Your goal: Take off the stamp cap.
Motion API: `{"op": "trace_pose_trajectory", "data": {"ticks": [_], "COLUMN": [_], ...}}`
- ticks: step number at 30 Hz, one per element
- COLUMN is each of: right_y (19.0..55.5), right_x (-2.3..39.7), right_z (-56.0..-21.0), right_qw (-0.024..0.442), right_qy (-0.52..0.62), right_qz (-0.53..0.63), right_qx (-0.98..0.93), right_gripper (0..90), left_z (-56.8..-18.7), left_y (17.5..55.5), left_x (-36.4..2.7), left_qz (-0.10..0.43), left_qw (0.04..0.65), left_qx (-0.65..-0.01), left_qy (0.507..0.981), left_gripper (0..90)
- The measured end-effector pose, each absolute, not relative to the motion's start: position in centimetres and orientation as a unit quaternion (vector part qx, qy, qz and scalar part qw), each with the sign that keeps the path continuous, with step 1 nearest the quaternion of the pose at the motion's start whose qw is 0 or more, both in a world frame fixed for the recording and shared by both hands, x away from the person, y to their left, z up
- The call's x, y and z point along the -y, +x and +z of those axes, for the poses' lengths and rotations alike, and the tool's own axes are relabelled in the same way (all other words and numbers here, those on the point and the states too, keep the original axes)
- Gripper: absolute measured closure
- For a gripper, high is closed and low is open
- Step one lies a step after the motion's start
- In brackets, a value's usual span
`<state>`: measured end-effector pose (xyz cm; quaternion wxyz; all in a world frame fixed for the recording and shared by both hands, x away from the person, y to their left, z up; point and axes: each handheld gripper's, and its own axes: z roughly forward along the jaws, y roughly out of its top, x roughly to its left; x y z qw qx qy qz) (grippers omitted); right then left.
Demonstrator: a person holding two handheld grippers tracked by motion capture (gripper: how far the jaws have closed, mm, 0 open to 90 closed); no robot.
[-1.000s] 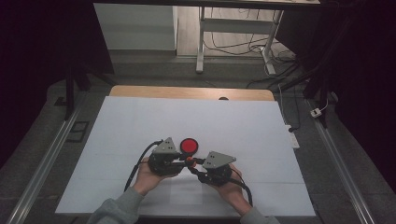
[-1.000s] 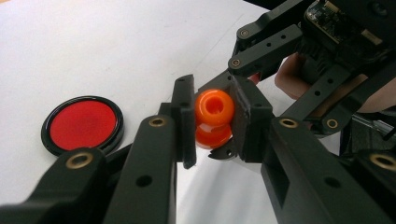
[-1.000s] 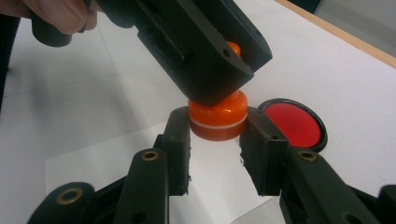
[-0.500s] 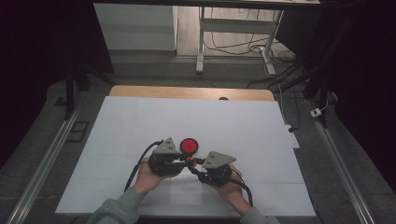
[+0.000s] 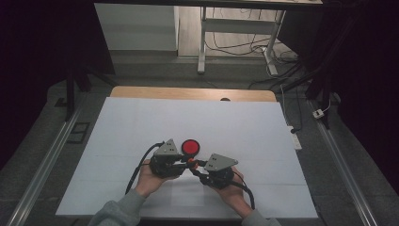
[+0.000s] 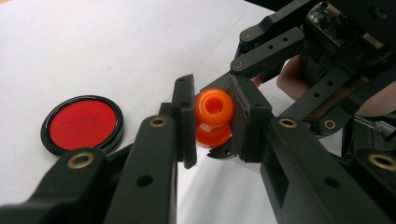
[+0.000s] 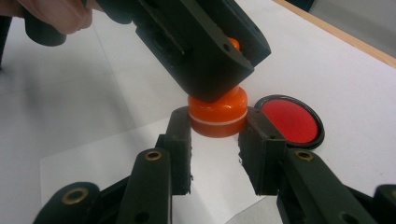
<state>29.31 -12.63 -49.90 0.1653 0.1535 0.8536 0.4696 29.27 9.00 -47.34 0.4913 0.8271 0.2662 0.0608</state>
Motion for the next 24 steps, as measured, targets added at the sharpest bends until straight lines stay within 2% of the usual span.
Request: {"op": "trace_pose_trajectory", "data": {"ticks": [24], "right_y": [29.25], "right_x": [12.81], "right_z": [-50.1], "right_qw": [0.163], "right_qy": [0.15], "right_qz": [0.477], "right_qx": [-0.851], "right_gripper": [64.8], "left_z": [-47.38], "left_y": [29.19], "left_x": [-9.07], "left_qz": [0.058], "left_qw": [0.495], "left_qx": [-0.266], "left_qy": [0.825], "left_gripper": [72.5]}}
